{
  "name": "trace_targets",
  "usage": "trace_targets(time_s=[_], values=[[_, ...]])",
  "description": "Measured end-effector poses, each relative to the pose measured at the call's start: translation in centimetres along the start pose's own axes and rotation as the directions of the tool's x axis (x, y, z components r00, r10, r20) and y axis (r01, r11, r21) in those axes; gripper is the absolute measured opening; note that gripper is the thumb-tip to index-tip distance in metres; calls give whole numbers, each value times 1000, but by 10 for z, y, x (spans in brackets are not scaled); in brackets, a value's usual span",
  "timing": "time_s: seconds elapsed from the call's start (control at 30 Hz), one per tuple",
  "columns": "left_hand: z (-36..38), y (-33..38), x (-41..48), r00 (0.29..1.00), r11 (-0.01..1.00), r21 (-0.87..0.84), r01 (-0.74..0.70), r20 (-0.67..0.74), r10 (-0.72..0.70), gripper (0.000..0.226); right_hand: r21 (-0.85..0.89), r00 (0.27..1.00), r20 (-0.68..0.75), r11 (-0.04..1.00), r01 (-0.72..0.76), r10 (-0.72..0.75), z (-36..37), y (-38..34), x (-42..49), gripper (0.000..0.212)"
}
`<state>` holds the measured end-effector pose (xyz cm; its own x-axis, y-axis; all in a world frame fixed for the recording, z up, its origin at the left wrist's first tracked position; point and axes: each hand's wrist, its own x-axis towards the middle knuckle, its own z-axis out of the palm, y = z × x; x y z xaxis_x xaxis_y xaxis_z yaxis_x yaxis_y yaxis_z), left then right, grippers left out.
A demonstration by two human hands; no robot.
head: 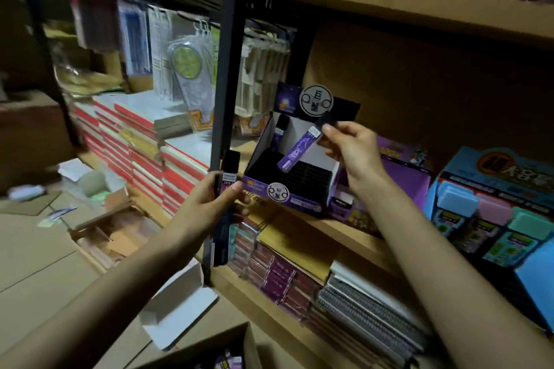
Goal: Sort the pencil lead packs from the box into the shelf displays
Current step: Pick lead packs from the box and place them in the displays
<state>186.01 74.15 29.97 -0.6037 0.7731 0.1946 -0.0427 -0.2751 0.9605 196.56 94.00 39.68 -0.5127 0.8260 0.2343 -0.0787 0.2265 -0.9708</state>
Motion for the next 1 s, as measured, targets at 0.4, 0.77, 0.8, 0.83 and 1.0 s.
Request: trace_targets(time_s=[0.4,0.77,0.8,0.83,1.0], values=[[-26,-3,40,994,1000,4,-3,-113,3,21,-439,983,-4,884,162,-182,38,39,83,32],[-15,-1,44,996,988,-133,78,-40,-84,17,-446,973,61,865,228,-224,48,41,87,27],[-14,-1,43,996,987,-143,80,-28,-84,21,-446,974,68,866,225,-217,47,43,87,28],[-12,-1,43,996,985,-155,80,-15,-83,25,-443,976,72,870,217,-206,47,46,87,28],[-6,-3,42,998,985,-163,58,12,-57,25,-440,989,45,886,144,-138,49,57,90,28]])
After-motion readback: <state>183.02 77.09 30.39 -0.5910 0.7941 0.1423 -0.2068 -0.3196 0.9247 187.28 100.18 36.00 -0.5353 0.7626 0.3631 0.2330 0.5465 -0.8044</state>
